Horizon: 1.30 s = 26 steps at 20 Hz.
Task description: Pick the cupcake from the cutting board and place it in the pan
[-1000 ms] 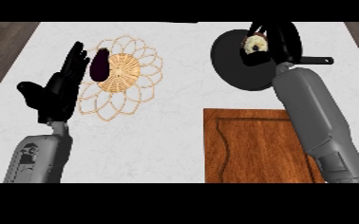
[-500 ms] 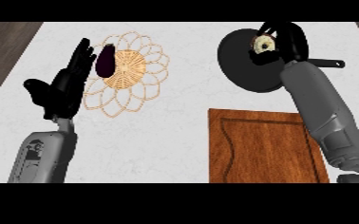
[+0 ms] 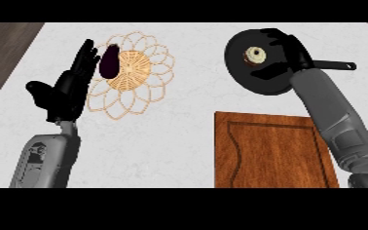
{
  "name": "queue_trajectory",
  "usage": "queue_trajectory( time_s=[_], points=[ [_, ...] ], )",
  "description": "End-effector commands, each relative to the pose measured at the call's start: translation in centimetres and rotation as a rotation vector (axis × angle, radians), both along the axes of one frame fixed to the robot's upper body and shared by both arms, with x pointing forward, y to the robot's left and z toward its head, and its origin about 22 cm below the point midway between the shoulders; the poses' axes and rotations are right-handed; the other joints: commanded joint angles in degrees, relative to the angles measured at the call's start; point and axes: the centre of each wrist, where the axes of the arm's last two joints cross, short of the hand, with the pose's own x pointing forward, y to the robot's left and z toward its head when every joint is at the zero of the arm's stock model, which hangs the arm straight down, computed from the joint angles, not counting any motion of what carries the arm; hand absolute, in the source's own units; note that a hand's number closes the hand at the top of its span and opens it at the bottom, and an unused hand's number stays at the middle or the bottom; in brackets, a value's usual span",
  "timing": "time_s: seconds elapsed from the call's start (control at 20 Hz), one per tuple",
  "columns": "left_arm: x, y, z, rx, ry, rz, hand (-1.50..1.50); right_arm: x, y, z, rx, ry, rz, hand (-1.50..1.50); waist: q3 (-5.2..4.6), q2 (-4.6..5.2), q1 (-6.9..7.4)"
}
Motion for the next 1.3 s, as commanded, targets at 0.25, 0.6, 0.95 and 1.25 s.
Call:
queue_trajectory(
  time_s=[0.25, 0.6, 0.95, 1.25],
  points=[
    [-0.4, 1.0, -1.3, -0.009, 0.026, 0.043, 0.0, -0.4, -3.0, 0.3, 0.297, -0.223, -0.042, -1.5, -0.04, -0.88, -2.04],
    [-0.6, 2.1, 0.2, 0.004, 0.029, 0.076, 0.0, -3.4, -7.5, -2.7, 0.54, -0.157, 0.108, -1.5, -0.15, -1.93, -4.35],
    [-3.5, 2.9, -2.3, -0.004, 0.044, 0.117, 0.0, -6.5, -13.8, -1.9, 0.575, -0.16, 0.211, -1.5, -0.36, -3.07, -6.5],
    [-3.1, 4.6, -1.9, 0.005, 0.052, 0.12, 0.0, -10.3, -16.9, -2.0, 0.573, -0.162, 0.225, -1.5, -0.4, -3.08, -6.83]
  ],
)
